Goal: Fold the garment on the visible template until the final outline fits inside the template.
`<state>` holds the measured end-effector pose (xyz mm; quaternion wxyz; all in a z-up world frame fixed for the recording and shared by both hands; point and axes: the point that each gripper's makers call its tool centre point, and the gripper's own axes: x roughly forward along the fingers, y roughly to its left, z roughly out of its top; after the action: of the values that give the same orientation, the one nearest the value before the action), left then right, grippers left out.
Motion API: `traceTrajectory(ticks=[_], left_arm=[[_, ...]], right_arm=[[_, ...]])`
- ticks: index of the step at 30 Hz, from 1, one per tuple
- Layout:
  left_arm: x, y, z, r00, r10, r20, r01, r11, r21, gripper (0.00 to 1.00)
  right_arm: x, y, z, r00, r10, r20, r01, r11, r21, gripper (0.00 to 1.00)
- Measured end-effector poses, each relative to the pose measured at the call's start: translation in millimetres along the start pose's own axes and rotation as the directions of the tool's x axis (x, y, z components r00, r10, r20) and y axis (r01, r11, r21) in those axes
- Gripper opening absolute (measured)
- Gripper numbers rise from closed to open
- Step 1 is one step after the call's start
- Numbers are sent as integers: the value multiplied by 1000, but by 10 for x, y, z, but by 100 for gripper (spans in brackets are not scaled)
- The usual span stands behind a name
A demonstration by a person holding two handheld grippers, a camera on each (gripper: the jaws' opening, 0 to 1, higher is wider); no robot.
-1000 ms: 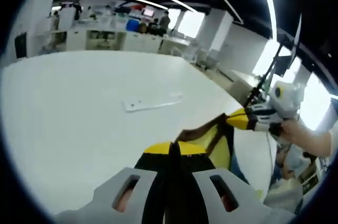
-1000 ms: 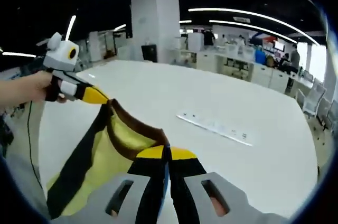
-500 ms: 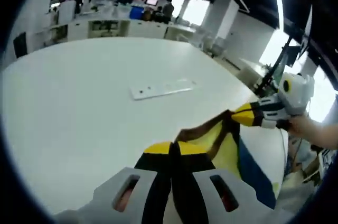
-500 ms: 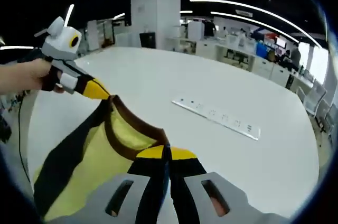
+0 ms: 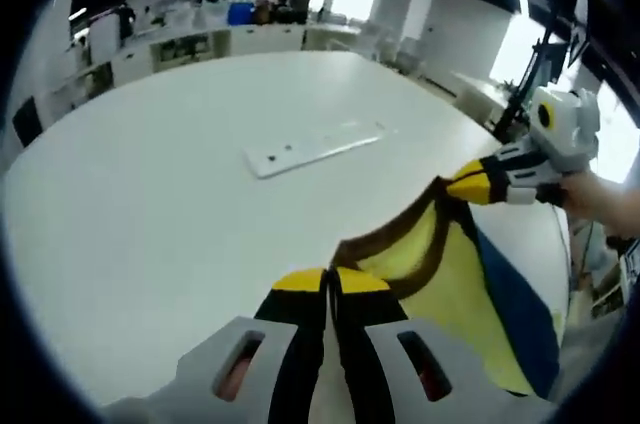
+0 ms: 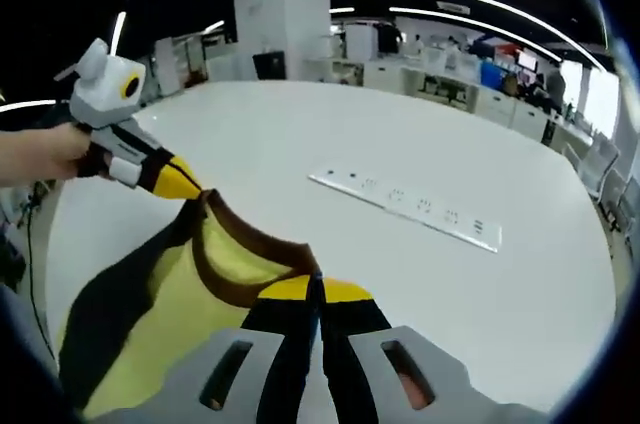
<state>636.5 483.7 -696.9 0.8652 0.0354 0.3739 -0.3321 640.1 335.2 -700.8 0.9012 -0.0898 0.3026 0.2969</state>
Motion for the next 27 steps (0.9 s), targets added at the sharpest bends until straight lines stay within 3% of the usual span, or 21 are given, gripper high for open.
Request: traceTrajectory(ticks=[20,27], left_arm=[[308,207,-86,998,13,-66,-11,1000,22,0],[407,277,-139,996,20,-88,-17,999,39,0]], right_arm=[[330,-98,-140,999,0,-38,-2,998,-55,2],[427,-100,-156,999,-5,-44,0,994,-113,2]])
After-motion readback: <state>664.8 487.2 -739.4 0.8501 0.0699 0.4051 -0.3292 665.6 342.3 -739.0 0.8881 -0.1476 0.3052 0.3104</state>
